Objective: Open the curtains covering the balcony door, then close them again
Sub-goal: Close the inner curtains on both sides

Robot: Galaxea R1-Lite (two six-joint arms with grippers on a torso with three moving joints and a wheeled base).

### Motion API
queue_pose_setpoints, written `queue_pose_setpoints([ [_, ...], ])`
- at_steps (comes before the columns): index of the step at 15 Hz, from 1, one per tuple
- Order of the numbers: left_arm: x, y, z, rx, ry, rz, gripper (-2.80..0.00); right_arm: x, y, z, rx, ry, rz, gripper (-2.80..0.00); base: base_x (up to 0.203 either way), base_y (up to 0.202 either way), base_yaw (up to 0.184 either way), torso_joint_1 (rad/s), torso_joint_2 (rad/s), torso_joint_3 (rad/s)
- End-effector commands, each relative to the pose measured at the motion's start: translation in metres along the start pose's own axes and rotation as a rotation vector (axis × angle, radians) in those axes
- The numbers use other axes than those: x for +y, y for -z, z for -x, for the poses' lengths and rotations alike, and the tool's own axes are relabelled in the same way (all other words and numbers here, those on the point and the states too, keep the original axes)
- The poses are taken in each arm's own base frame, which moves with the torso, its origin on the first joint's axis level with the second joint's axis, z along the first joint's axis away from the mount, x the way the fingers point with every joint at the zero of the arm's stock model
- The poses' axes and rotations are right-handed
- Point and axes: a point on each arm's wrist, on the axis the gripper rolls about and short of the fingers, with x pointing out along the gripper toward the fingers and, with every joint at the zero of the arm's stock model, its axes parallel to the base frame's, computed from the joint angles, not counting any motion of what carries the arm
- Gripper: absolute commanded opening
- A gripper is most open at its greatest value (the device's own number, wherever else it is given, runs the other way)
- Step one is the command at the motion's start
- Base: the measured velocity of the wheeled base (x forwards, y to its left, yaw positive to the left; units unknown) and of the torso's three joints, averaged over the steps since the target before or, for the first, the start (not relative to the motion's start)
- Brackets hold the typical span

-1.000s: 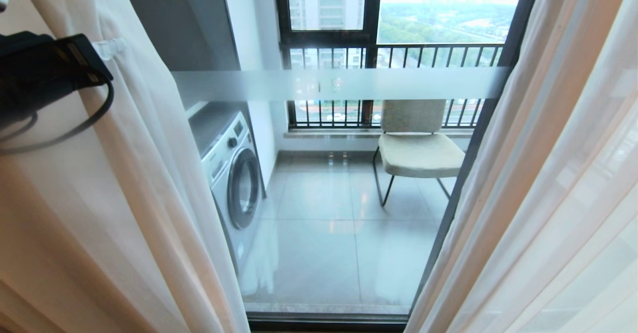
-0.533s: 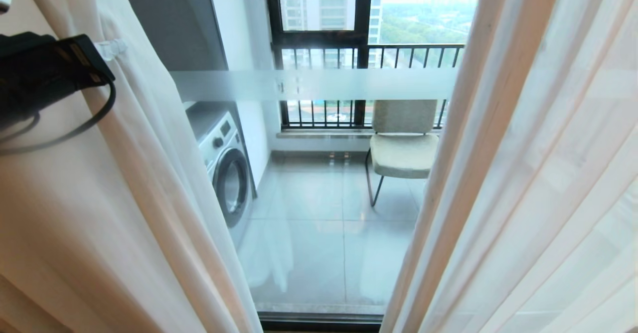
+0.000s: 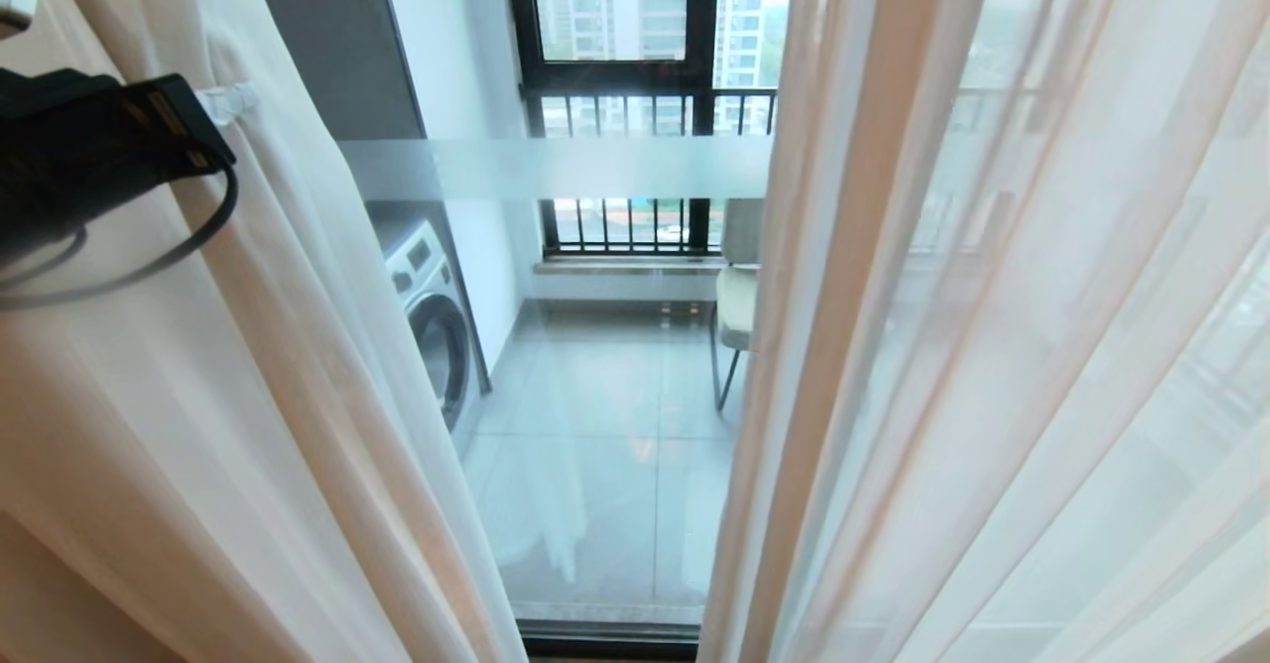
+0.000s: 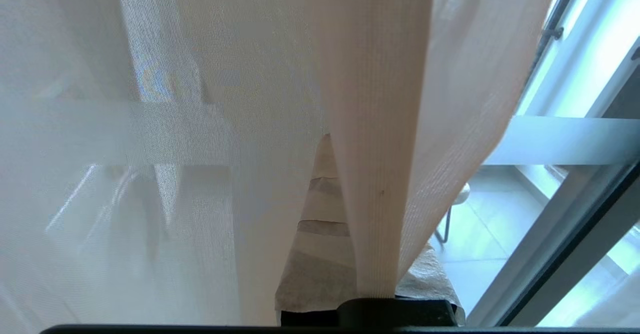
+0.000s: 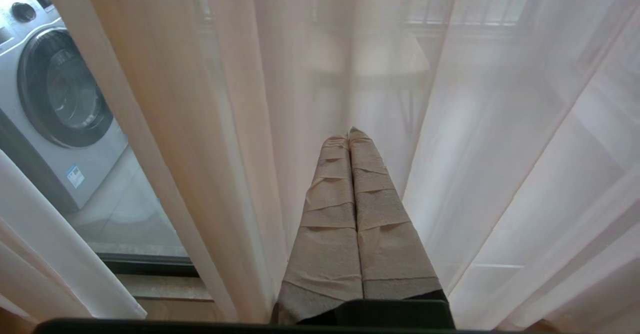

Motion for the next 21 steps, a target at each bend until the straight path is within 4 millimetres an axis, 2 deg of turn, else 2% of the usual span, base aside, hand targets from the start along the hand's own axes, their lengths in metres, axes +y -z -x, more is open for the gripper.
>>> queue_pose_setpoints([
  [1, 0.0005, 0.0015, -0.0011, 0.002, 0.001, 0.002, -2.80, 0.0000, 0.0000, -0.0001, 0.001, 0.000, 0.000, -2.80, 0.000, -0.190, 0.002, 0.002, 0.00, 0.002],
  [21, 0.0000, 0.0058, -0.0043, 0.017, 0.004, 0.006, -2.80, 0.0000, 0.0000, -0.0001, 0.001, 0.000, 0.000, -2.80, 0.000, -0.190, 0.002, 0.002, 0.00, 0.003],
])
